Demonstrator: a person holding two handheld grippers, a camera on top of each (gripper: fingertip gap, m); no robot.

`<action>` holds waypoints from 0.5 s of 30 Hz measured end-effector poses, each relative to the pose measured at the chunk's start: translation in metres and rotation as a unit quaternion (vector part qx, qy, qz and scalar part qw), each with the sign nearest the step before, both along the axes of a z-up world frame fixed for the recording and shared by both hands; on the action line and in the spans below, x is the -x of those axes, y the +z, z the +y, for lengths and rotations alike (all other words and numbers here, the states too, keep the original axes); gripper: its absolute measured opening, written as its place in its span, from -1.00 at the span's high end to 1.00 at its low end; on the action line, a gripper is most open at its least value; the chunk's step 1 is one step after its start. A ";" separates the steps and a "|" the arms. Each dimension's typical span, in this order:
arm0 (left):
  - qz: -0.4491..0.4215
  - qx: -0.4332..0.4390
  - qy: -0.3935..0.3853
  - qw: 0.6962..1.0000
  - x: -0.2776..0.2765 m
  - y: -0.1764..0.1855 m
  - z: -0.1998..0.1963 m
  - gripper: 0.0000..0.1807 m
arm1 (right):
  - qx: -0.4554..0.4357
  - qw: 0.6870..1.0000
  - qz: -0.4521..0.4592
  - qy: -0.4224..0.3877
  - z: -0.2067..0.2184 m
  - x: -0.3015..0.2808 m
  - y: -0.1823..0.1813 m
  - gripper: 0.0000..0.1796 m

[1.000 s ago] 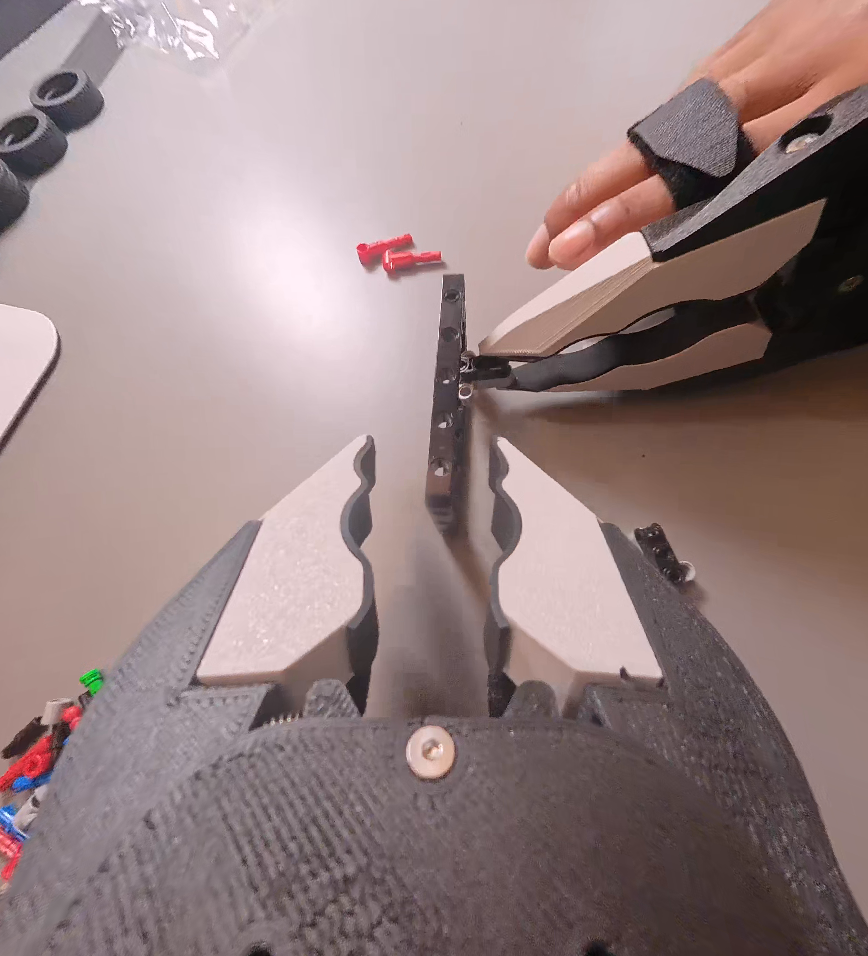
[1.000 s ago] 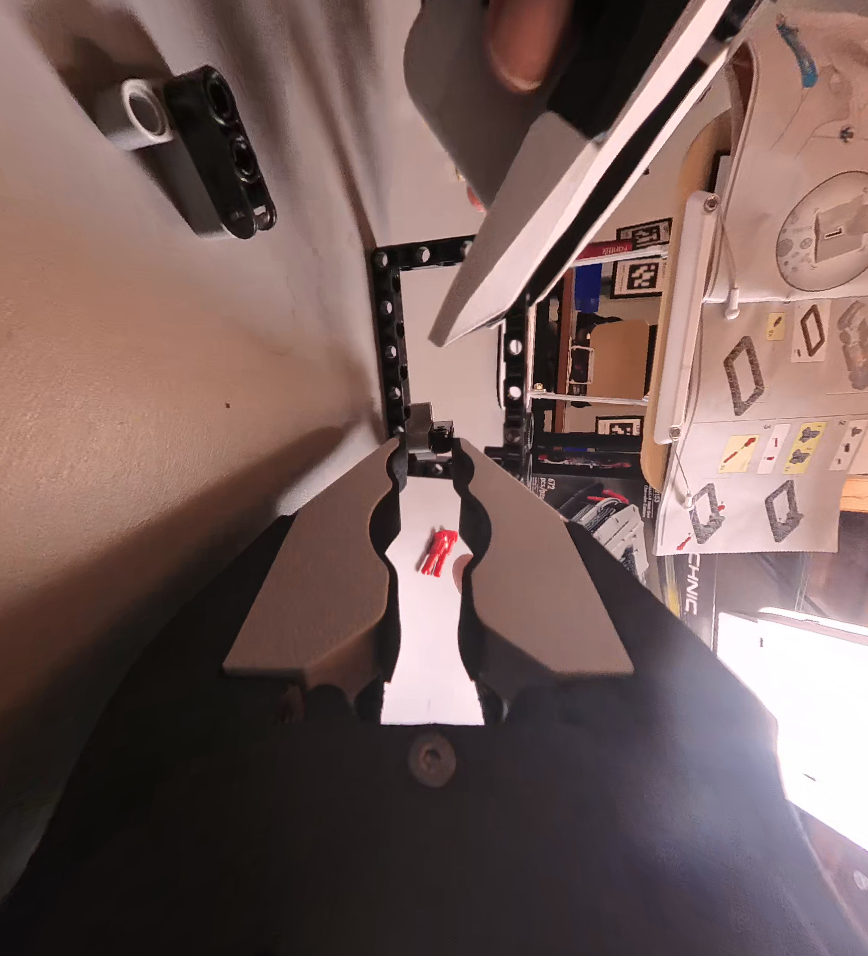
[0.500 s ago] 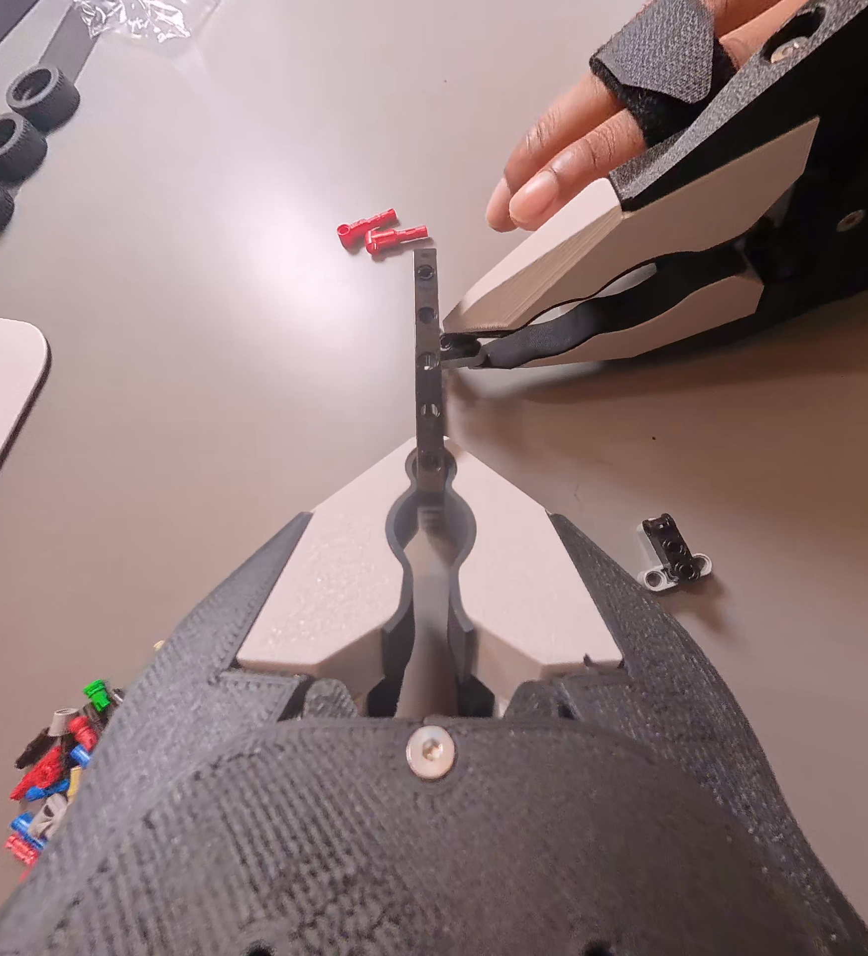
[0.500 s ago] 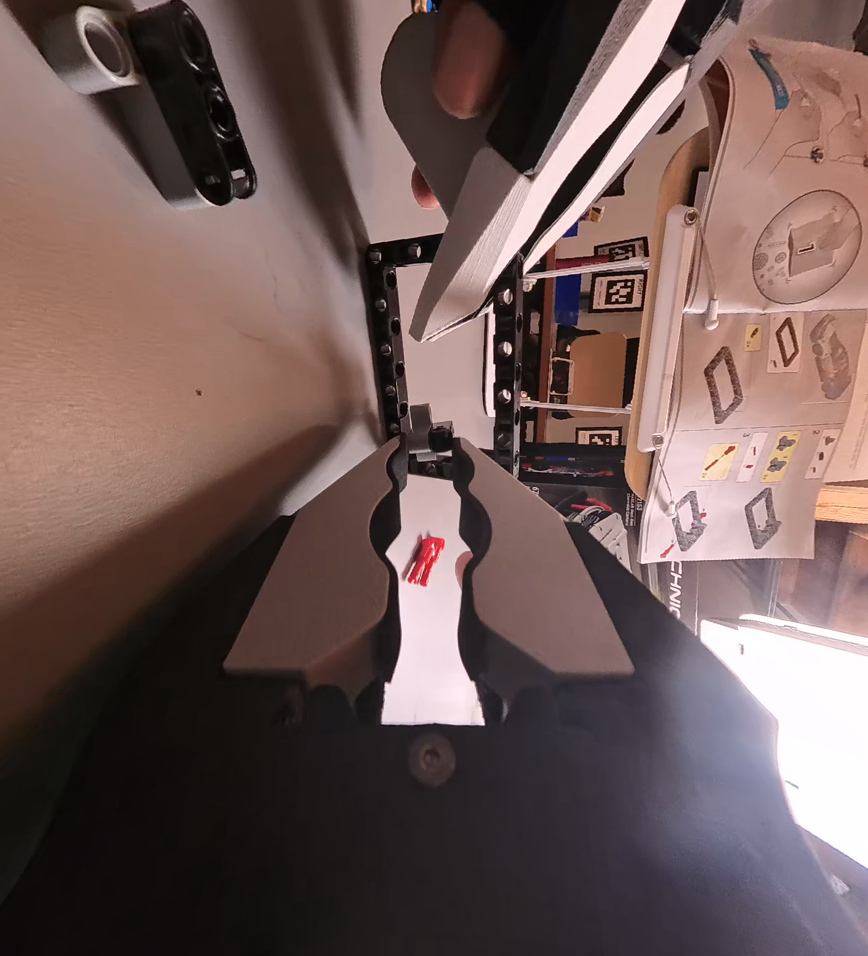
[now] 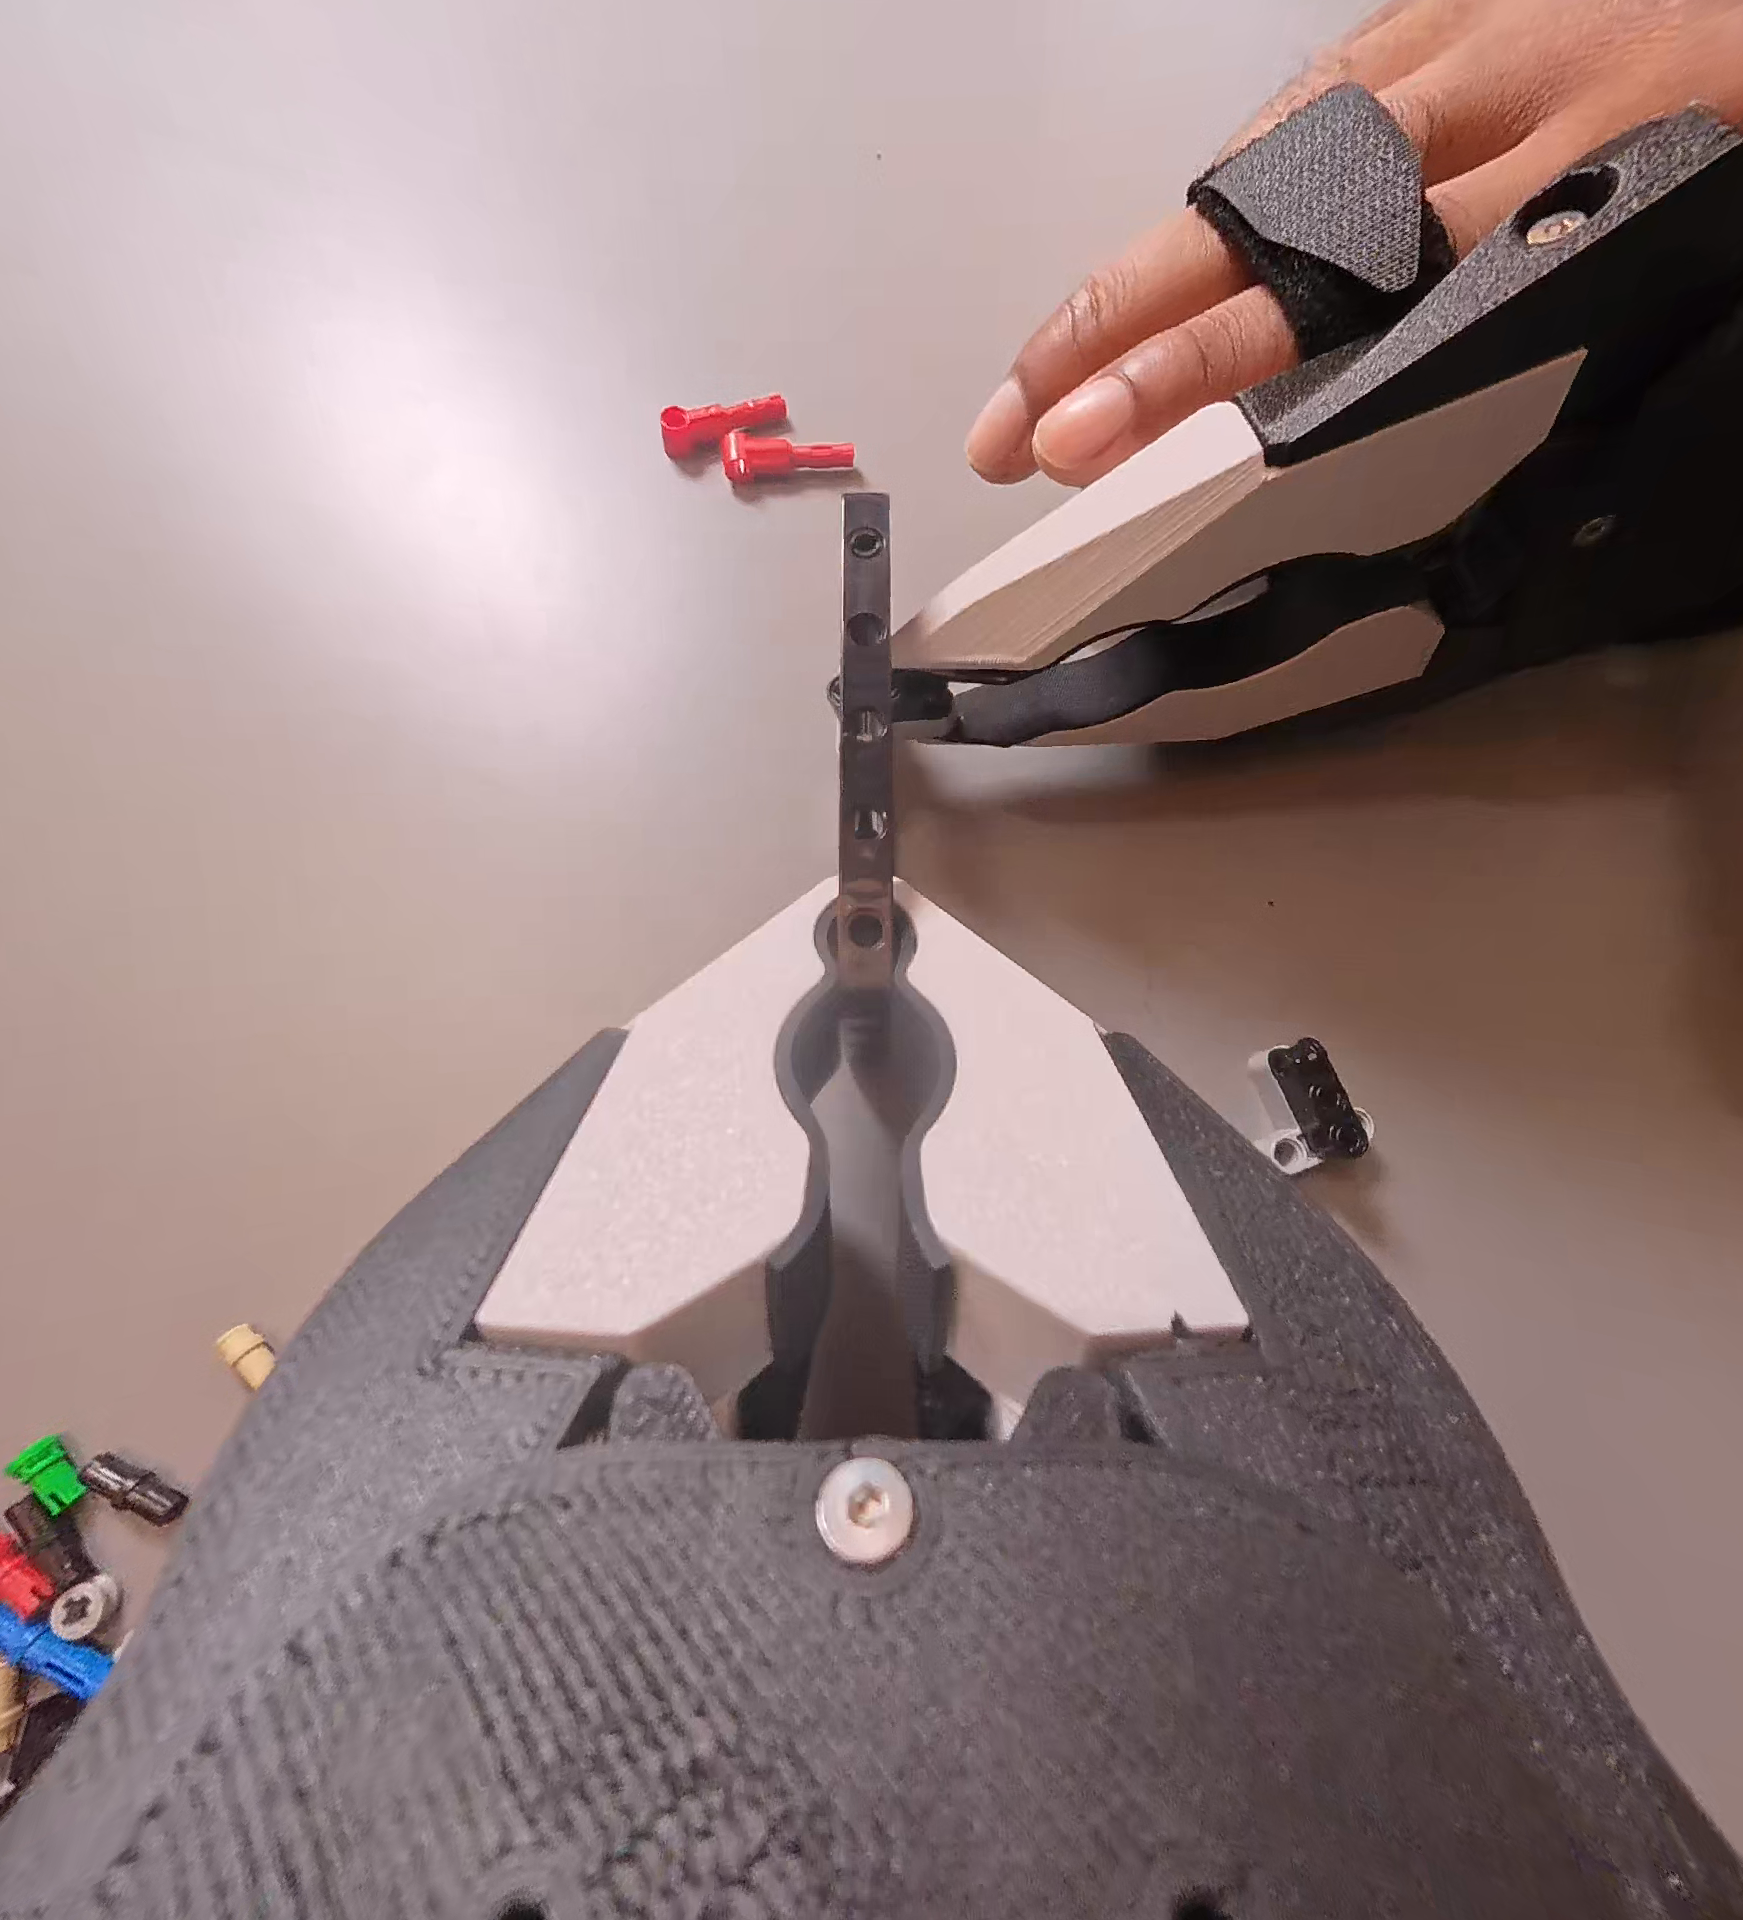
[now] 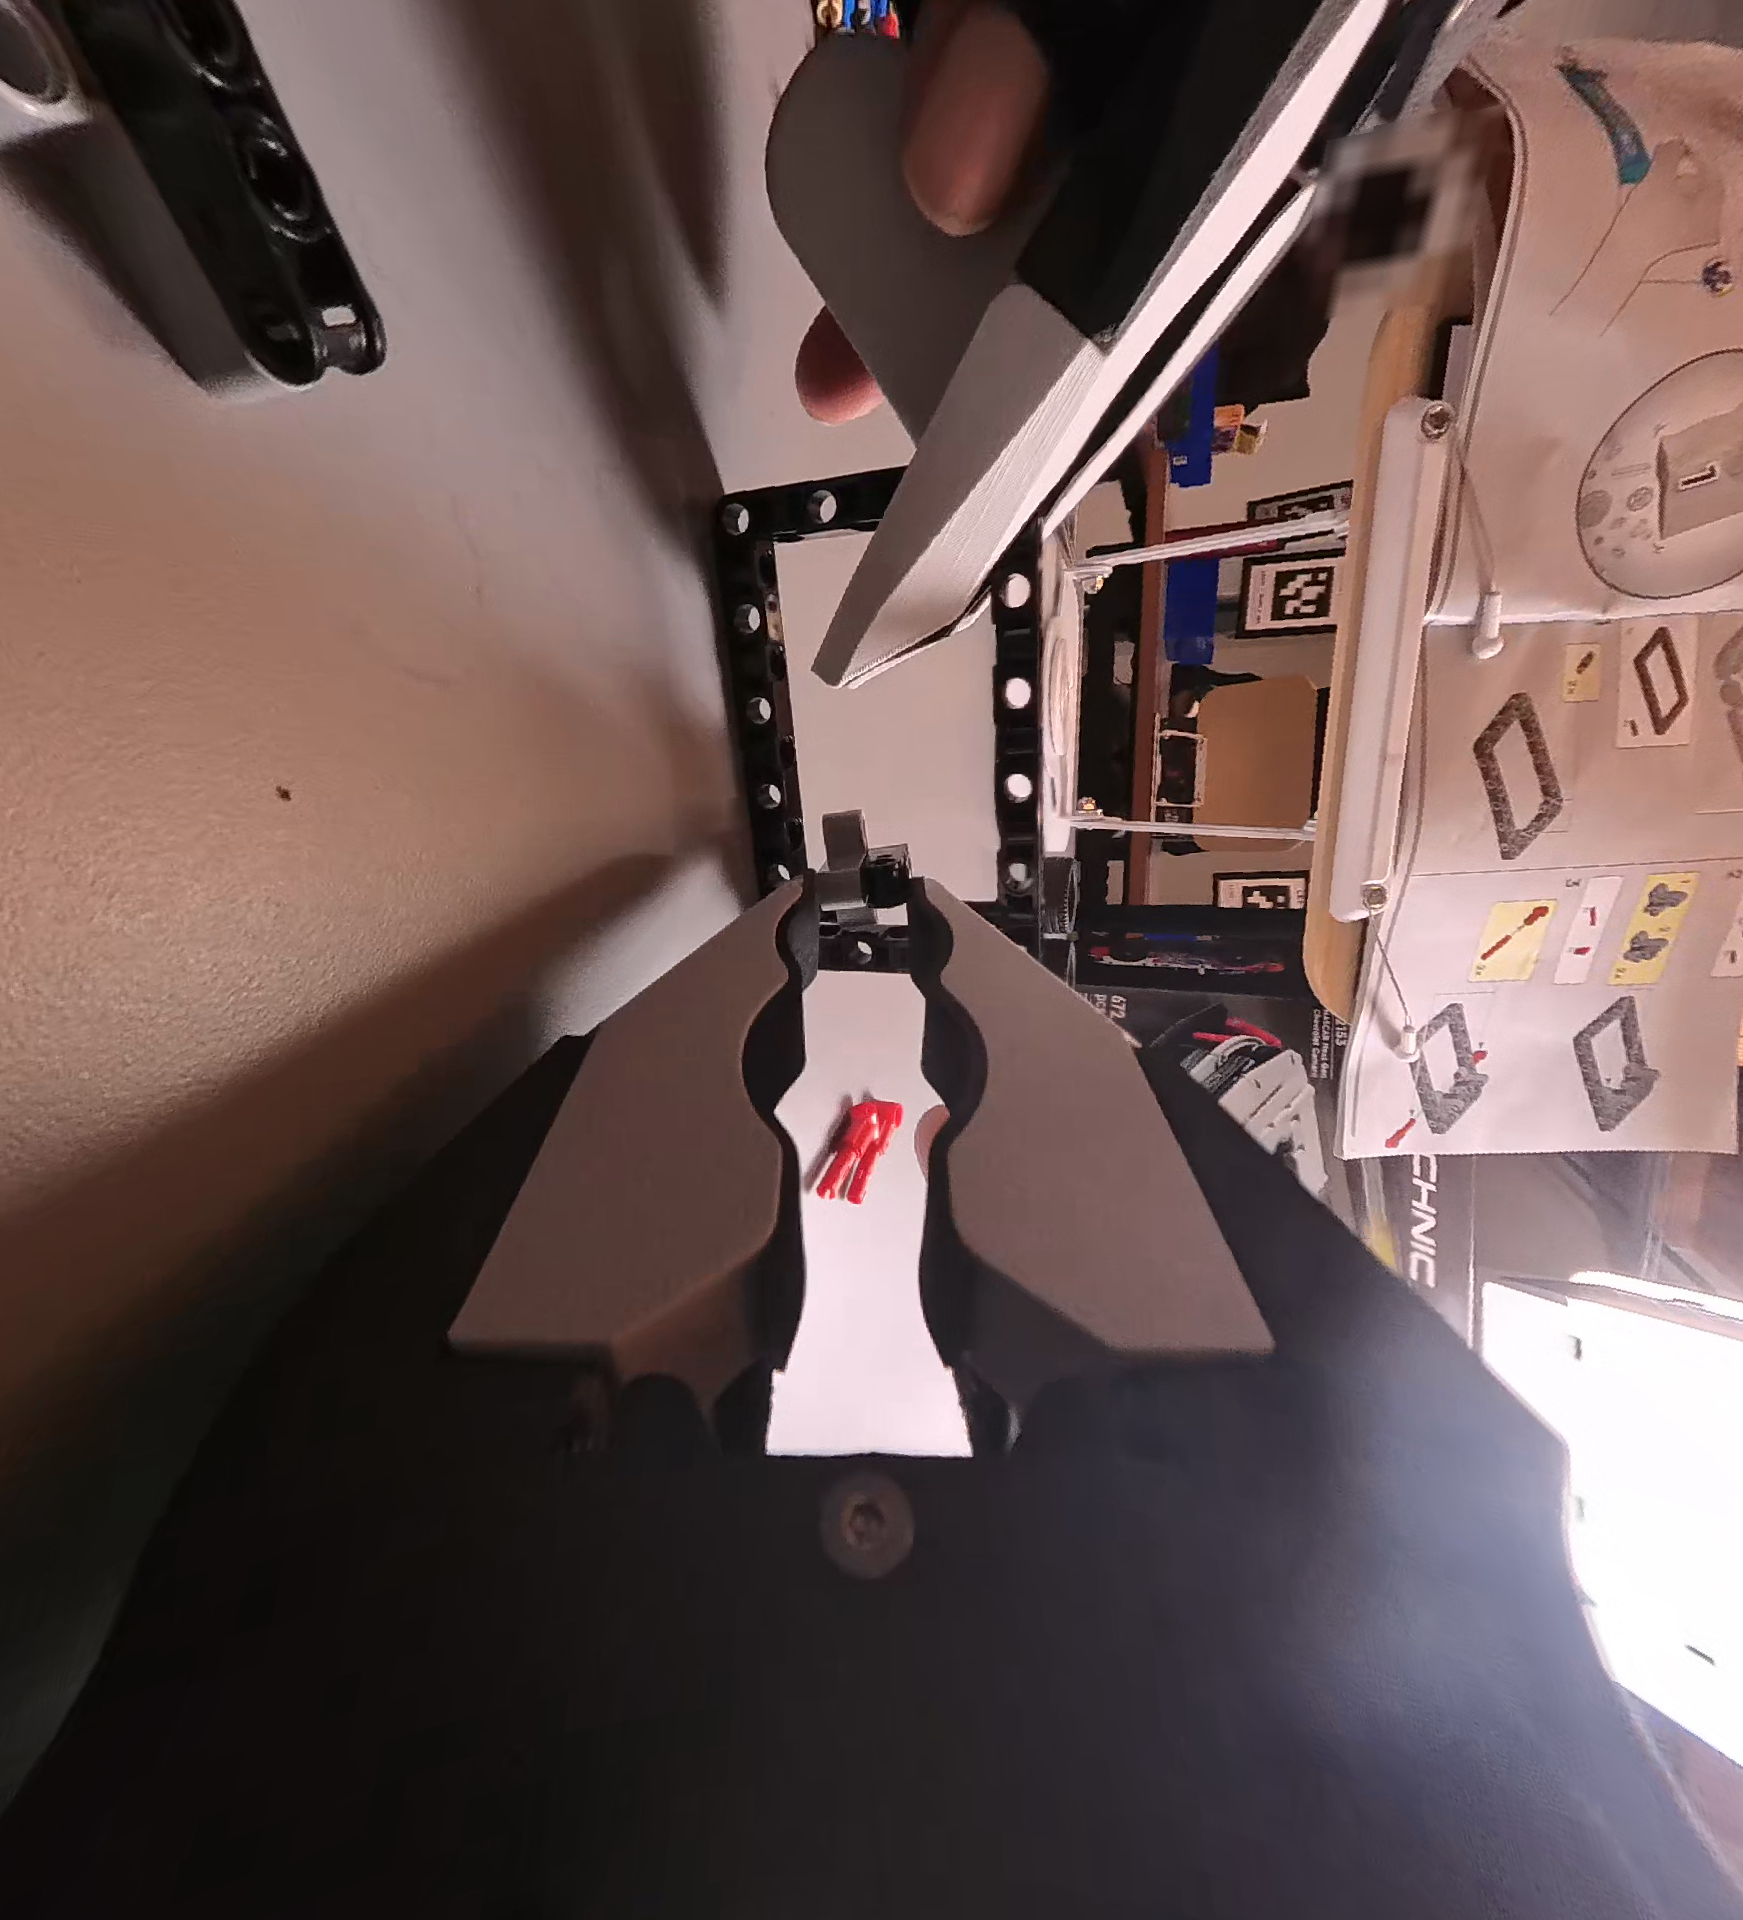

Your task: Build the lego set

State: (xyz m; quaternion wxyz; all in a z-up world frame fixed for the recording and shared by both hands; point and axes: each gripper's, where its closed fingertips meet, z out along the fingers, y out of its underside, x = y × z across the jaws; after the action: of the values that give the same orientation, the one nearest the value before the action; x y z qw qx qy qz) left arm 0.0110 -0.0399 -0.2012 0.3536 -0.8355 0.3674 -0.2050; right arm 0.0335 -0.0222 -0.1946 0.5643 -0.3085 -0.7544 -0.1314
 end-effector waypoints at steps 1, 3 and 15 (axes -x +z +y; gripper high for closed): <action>-0.002 0.002 -0.001 1.000 0.000 0.000 0.000 1.00 | 0.002 1.000 -0.001 -0.002 0.000 0.000 0.000 0.83; -0.006 0.006 0.003 1.000 0.001 0.000 0.001 1.00 | 0.007 1.000 -0.003 -0.010 0.000 -0.001 0.000 0.83; 0.001 0.023 0.030 0.999 -0.004 -0.001 -0.003 1.00 | 0.025 0.999 0.011 -0.019 -0.002 -0.008 0.002 0.84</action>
State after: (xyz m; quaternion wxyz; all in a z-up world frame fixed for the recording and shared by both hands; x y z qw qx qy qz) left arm 0.0148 -0.0425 -0.2019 0.3400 -0.8543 0.3375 -0.2018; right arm 0.0411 -0.0241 -0.1928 0.5623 -0.3387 -0.7449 -0.1194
